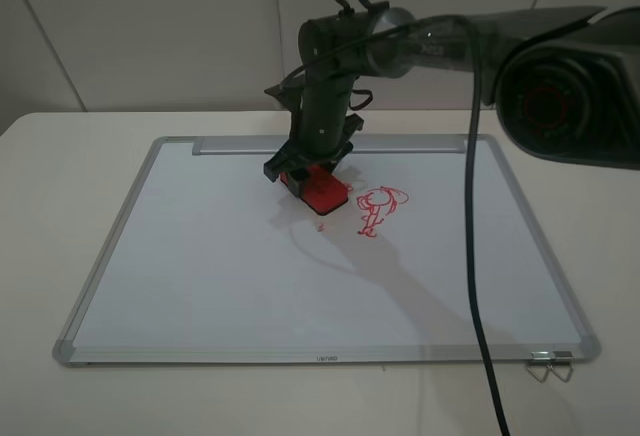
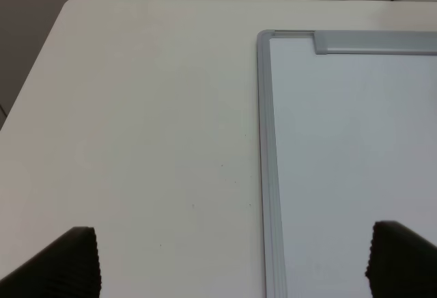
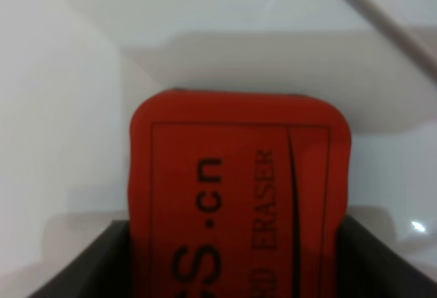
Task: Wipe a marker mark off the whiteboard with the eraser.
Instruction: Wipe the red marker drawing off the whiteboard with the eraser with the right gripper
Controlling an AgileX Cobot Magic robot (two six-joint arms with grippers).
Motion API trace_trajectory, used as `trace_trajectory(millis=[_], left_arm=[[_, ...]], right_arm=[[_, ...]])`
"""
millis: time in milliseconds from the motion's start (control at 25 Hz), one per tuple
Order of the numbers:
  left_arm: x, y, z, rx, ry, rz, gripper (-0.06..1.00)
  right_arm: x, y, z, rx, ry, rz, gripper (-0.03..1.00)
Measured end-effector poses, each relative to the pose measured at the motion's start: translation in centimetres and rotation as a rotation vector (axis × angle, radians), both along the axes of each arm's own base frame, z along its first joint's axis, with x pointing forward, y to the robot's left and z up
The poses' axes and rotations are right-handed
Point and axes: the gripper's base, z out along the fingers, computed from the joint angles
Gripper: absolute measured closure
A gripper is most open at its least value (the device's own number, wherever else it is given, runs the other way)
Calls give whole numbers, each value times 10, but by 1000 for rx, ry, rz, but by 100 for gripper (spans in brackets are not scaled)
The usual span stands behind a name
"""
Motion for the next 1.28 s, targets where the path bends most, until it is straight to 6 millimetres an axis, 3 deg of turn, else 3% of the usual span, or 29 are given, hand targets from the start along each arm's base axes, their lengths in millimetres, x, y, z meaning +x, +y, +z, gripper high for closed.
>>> trace_trajectory(millis=[600, 1000, 1280], left_arm=[[0, 0, 0, 0, 0, 0, 17], [0, 0, 0, 0, 0, 0, 17], [0, 0, 0, 0, 0, 0, 17]], right_arm=[[-60, 66, 1, 102, 162, 35, 47], [-62, 63, -4, 85, 152, 16, 47], [-62, 37, -9, 55, 134, -32, 47]])
